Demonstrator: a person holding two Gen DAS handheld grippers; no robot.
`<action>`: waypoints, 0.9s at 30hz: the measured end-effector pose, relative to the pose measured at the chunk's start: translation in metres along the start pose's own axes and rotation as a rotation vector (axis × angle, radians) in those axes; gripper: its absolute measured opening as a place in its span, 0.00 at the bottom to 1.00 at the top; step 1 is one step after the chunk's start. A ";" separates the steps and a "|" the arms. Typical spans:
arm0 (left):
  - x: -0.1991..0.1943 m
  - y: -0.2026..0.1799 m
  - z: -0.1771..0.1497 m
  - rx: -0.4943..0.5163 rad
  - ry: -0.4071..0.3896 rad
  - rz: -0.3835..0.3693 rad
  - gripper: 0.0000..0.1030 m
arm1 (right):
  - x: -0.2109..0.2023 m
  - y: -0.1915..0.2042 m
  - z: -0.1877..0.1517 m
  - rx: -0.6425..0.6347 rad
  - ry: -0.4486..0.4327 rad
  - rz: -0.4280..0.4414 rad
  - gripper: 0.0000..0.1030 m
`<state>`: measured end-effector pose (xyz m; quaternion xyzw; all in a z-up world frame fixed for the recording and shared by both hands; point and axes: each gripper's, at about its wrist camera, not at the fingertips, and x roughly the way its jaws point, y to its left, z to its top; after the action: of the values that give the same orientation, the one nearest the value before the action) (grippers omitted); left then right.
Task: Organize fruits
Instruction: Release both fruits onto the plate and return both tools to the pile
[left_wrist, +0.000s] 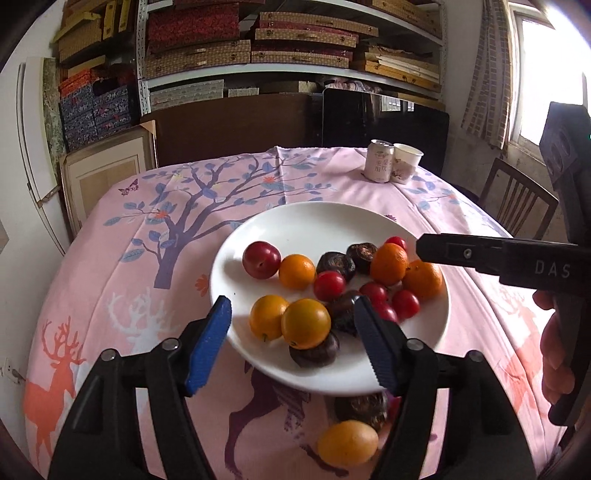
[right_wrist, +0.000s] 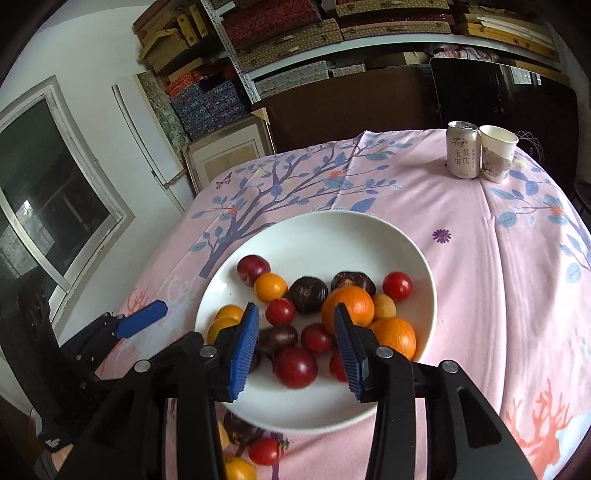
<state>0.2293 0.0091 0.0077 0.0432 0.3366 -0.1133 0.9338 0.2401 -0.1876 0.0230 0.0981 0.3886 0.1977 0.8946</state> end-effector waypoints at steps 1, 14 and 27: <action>-0.009 -0.003 -0.008 0.017 -0.003 -0.001 0.68 | -0.009 -0.002 -0.012 -0.004 -0.009 0.000 0.45; -0.028 -0.032 -0.084 0.094 0.094 -0.016 0.69 | -0.049 -0.046 -0.122 0.091 -0.048 0.014 0.57; 0.013 -0.017 -0.086 -0.038 0.241 -0.191 0.42 | -0.047 -0.044 -0.124 0.084 -0.043 0.019 0.57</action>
<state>0.1816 0.0040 -0.0666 0.0064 0.4510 -0.1891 0.8722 0.1323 -0.2453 -0.0444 0.1436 0.3762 0.1877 0.8959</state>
